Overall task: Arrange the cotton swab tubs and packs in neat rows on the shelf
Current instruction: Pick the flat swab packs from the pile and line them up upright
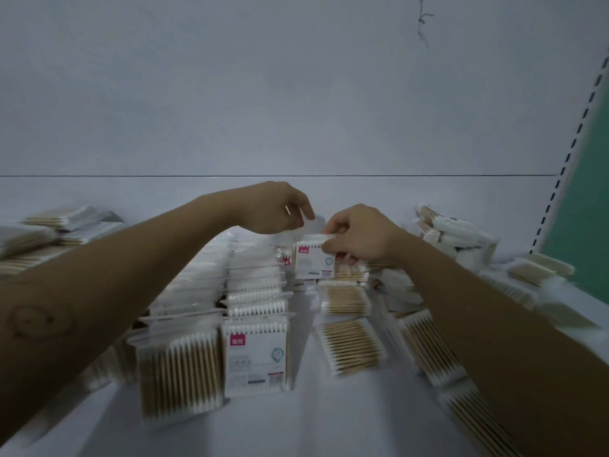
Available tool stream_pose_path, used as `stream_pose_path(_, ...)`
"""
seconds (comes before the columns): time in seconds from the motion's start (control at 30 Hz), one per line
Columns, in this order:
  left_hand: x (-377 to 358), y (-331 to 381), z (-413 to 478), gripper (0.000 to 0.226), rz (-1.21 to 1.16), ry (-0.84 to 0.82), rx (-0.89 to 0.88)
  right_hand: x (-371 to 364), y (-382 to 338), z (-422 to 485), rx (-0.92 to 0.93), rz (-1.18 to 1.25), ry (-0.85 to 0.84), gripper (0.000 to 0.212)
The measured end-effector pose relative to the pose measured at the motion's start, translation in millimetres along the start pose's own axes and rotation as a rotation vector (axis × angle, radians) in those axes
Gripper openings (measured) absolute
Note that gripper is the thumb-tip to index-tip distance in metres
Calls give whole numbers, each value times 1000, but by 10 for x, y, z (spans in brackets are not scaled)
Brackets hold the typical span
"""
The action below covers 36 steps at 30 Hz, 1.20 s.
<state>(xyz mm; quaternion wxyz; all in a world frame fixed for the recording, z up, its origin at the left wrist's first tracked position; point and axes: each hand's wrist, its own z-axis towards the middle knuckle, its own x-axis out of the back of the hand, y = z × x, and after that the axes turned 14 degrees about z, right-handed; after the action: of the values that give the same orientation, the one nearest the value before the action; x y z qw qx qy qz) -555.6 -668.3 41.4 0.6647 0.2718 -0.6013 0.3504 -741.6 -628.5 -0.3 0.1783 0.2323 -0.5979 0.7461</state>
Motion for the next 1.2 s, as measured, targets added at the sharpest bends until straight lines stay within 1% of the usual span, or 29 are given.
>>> stream_pose_path(0.07,12,63,-64,20,-15,-8,-16,-89,-30,29,12,-25,-30,14)
stream_pose_path(0.17,-80,159,-76,14,118,-59,-32,-188,0,33,39,-93,-39,21)
stream_pose_path(0.23,-173,205,-47,19,217,-69,-19,-205,43,9,57,-181,-32,37)
stream_pose_path(0.3,-243,226,-9,26,300,-53,-9,-167,70,-25,90,-328,-4,53)
stream_pose_path(0.37,-273,235,26,28,337,-26,-5,-126,44,-81,115,-445,-1,52)
stream_pose_path(0.43,-279,253,50,31,342,-27,-10,-112,-6,-154,106,-554,-61,50)
stream_pose_path(0.5,-283,275,67,29,349,-55,-18,-111,-45,-244,91,-629,-99,57)
stream_pose_path(0.6,-282,275,87,27,356,-74,1,-116,-50,-378,98,-705,-56,59)
stream_pose_path(0.63,-277,261,93,27,357,-78,10,-155,-43,-407,98,-747,-64,59)
stream_pose_path(0.73,-285,222,90,28,356,-93,37,-362,-19,-424,79,-902,-162,69)
stream_pose_path(0.77,-293,226,94,28,356,-95,39,-418,-9,-425,66,-942,-191,66)
stream_pose_path(0.83,-297,253,101,29,360,-102,36,-450,15,-432,74,-986,-198,49)
stream_pose_path(0.9,-289,273,104,29,359,-123,26,-393,9,-448,104,-987,-148,26)
stream_pose_path(0.97,-295,288,112,29,363,-138,29,-310,-23,-450,130,-982,-55,11)
stream_pose_path(1.07,-376,317,125,29,417,-112,52,-217,-64,-452,154,-953,109,12)
stream_pose_path(1.1,-411,328,127,29,432,-89,58,-194,-56,-457,138,-893,146,14)
stream_pose_path(1.2,-461,350,127,32,494,-41,52,-120,18,-456,33,-596,244,23)
